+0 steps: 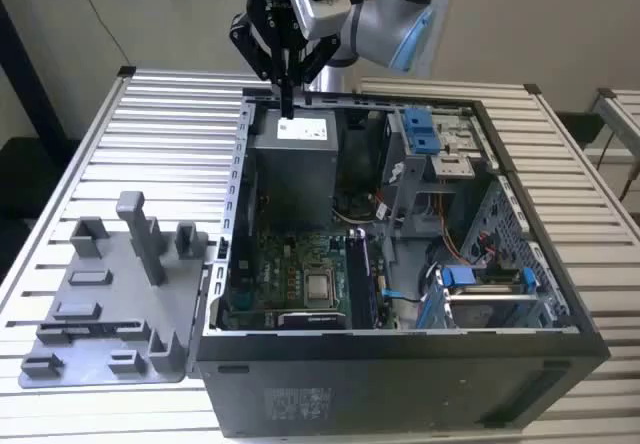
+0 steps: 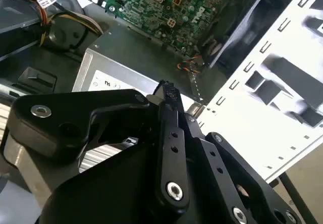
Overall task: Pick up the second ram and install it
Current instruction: 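Reach for the second ram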
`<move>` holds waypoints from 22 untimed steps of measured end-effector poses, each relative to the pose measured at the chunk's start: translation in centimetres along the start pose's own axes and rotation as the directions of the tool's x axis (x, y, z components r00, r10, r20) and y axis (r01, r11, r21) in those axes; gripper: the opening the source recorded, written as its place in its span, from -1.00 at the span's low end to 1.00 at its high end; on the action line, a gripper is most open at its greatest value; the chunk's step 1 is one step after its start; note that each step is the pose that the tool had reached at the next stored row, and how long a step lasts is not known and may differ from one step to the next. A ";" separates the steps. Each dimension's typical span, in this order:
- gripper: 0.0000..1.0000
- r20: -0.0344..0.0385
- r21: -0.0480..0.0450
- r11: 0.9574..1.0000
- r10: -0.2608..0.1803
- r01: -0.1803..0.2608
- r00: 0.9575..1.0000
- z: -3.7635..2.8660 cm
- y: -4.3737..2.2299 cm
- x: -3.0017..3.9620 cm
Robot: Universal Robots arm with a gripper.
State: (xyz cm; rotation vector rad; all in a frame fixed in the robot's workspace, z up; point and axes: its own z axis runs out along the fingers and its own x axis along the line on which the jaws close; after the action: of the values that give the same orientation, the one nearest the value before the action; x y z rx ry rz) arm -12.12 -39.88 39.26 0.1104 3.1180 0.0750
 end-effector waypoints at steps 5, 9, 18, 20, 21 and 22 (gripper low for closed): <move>-0.79 0.000 0.000 1.000 0.000 0.000 1.000 0.00 0.00 0.00; -0.79 0.000 0.000 1.000 0.000 0.000 1.000 0.00 0.00 0.01; -0.79 0.000 0.000 1.000 0.000 0.000 1.000 -0.02 -0.05 0.78; -0.79 0.000 0.000 1.000 0.000 0.000 1.000 -0.02 -0.08 1.08; -0.79 0.000 0.000 1.000 0.000 0.000 1.000 -0.03 -0.09 1.25; -0.79 0.000 0.000 1.000 0.000 0.000 1.000 -0.03 -0.10 1.41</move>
State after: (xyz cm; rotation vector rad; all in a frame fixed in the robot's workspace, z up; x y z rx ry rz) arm -13.53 -39.88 39.26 0.1103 3.1180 0.0749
